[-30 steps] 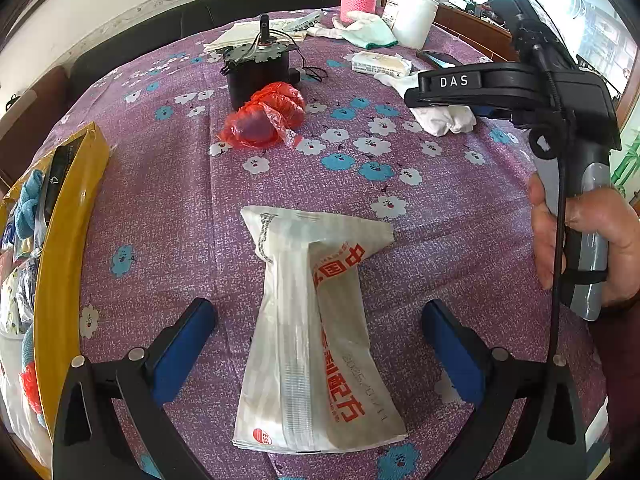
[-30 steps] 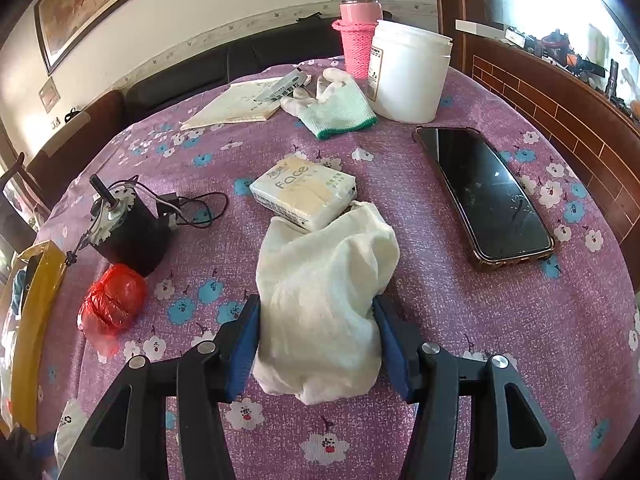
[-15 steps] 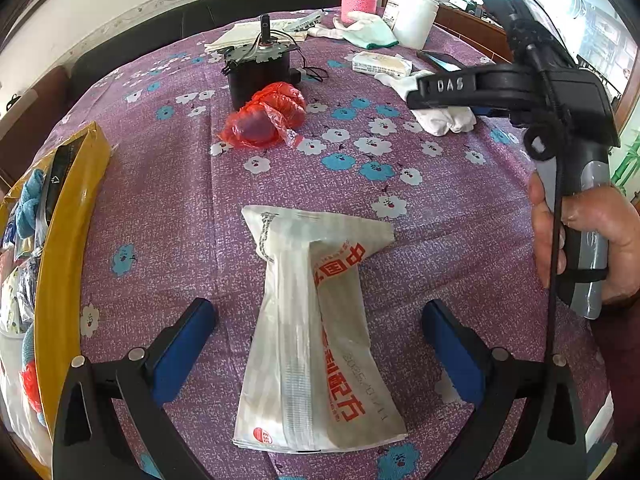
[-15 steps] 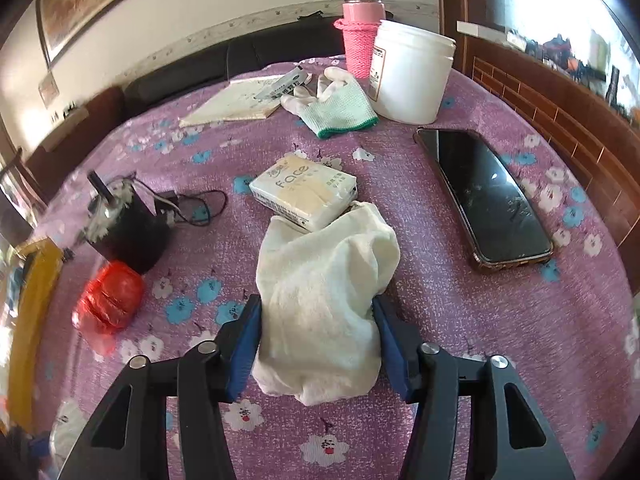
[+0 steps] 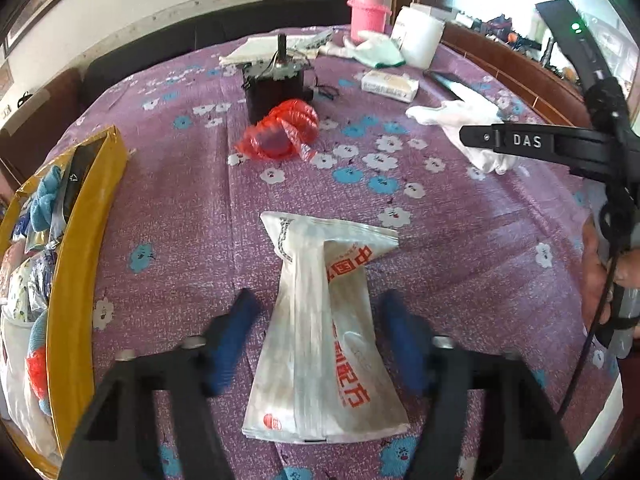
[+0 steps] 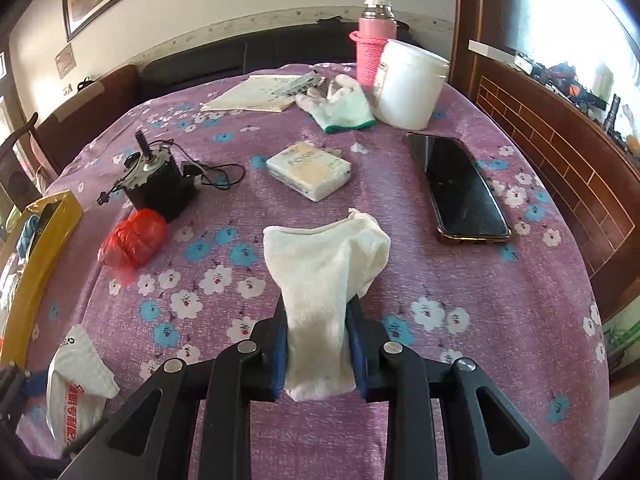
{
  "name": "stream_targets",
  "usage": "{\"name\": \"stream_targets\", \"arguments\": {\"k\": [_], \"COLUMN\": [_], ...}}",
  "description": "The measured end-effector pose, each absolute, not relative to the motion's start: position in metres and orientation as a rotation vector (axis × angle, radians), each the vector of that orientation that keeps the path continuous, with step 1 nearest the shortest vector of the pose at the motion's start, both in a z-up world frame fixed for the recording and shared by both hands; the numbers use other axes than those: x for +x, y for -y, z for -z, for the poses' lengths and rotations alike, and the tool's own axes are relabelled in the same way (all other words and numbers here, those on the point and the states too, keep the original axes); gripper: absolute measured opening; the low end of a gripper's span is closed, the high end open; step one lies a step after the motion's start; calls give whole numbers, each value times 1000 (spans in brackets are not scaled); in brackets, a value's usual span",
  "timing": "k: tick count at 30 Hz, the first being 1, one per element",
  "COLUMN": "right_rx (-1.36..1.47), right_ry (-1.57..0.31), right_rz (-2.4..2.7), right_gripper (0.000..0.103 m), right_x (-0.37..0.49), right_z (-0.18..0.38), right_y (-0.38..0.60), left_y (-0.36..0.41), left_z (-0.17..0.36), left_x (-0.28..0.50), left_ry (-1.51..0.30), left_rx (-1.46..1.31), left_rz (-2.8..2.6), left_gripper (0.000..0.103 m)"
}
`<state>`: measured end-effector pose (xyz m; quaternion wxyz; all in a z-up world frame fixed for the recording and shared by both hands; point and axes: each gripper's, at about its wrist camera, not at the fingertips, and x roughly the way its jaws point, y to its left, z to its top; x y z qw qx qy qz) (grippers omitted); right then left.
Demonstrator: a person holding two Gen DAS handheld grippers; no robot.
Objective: Organize soft objects
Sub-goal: 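Lift and carry the printed bag with left tool while right carries the cloth to the box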
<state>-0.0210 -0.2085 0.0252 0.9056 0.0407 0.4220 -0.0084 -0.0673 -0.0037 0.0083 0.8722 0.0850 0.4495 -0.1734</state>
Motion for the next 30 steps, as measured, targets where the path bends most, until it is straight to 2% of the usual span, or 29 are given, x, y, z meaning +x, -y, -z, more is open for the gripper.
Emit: {"name": "stream_targets", "arguments": {"k": [4, 10, 18, 30], "right_rx": [87, 62, 65, 23], "right_ry": [-870, -840, -806, -792], "right_rz": [13, -15, -86, -268], "right_gripper": [27, 27, 27, 28], "right_x": [-26, -39, -48, -53], "right_z": [-29, -46, -67, -81], "right_y": [209, 196, 165, 73], "left_y": [-4, -32, -78, -193], "left_z": [-10, -13, -38, -74], "left_x": [-68, -69, -86, -115], "left_ry": [-934, -946, -868, -746], "left_rx": [125, -84, -215, -321], "left_rz": [381, 430, 423, 233], "left_gripper": [46, 44, 44, 44]}}
